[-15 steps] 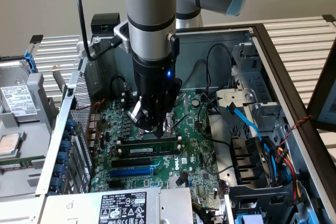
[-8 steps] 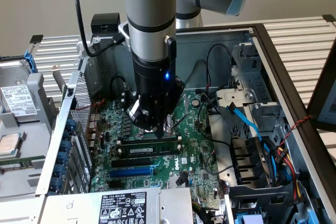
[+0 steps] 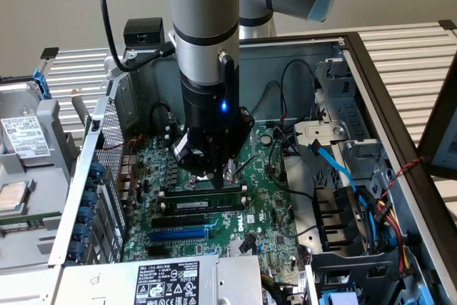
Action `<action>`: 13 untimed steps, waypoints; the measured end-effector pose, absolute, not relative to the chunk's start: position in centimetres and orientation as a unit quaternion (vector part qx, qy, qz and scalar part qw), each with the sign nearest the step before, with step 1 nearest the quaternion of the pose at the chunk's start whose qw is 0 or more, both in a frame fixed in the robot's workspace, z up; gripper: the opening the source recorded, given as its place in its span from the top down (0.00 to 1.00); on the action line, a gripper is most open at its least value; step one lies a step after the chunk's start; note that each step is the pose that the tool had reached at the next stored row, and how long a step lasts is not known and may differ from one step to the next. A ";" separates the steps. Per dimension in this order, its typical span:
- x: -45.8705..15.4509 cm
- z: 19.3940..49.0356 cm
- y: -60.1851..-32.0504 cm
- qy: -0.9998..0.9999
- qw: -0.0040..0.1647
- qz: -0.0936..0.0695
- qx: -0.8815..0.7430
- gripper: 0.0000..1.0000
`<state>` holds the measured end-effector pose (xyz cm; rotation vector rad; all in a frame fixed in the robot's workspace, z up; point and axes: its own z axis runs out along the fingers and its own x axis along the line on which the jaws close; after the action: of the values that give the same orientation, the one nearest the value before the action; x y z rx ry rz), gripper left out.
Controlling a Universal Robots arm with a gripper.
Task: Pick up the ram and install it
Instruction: 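Press down the ram until it locks into place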
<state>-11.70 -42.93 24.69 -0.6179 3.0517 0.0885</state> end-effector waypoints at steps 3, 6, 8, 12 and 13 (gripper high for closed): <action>-11.7 24.6 -42.9 0.985 0.014 0.028 -0.172 0.88; -11.7 24.6 -42.9 0.989 0.015 0.028 -0.144 0.88; -11.7 24.5 -42.9 0.991 0.015 0.027 -0.126 0.88; -11.7 24.5 -42.9 0.995 0.016 0.027 -0.090 0.88; -11.7 24.5 -42.9 0.996 0.017 0.027 -0.081 0.88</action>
<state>-11.66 -42.93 24.45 -0.2515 3.0971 0.0827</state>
